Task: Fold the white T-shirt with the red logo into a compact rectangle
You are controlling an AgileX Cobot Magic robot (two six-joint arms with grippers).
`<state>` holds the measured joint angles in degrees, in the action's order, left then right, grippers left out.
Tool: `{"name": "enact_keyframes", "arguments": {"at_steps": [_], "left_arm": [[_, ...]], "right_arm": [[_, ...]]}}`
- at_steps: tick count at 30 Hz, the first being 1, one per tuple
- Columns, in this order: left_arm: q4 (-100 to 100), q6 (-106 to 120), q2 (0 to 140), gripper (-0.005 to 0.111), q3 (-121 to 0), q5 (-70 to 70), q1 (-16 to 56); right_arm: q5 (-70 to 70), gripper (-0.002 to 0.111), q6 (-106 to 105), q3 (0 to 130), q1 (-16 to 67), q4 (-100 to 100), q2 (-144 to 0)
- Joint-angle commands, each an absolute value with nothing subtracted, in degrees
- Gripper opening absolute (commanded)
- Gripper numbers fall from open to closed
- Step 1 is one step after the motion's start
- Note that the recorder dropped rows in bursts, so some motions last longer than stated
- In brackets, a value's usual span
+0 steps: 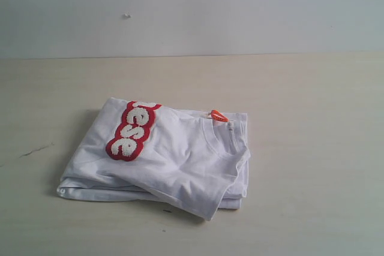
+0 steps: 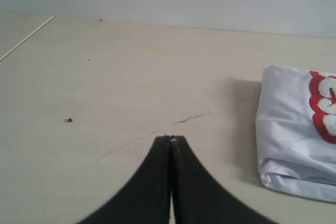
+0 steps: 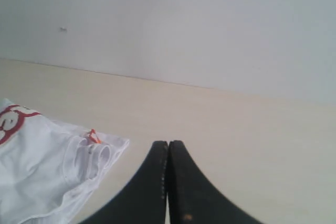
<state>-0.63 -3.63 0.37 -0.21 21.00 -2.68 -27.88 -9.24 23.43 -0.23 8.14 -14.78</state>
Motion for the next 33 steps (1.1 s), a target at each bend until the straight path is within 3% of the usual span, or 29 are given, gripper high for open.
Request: {"name": "enact_keyframes", "arguments": {"at_steps": [1,9,33], "left_arm": [[-1.3,-3.6,0.0,0.0,0.0,20.3,-2.7],[-1.3,-3.6,0.0,0.0,0.0,20.3,-2.7],[-1.3,-3.6,0.0,0.0,0.0,20.3,-2.7]], "right_arm": [[-30.5,0.0,-8.7,23.1,-6.5,8.0,-10.3],[-34.1,0.0,-8.7,22.3,-13.4,6.1,-2.0],[-13.0,0.0,-1.6,0.0,-13.4,4.1,0.0]]}}
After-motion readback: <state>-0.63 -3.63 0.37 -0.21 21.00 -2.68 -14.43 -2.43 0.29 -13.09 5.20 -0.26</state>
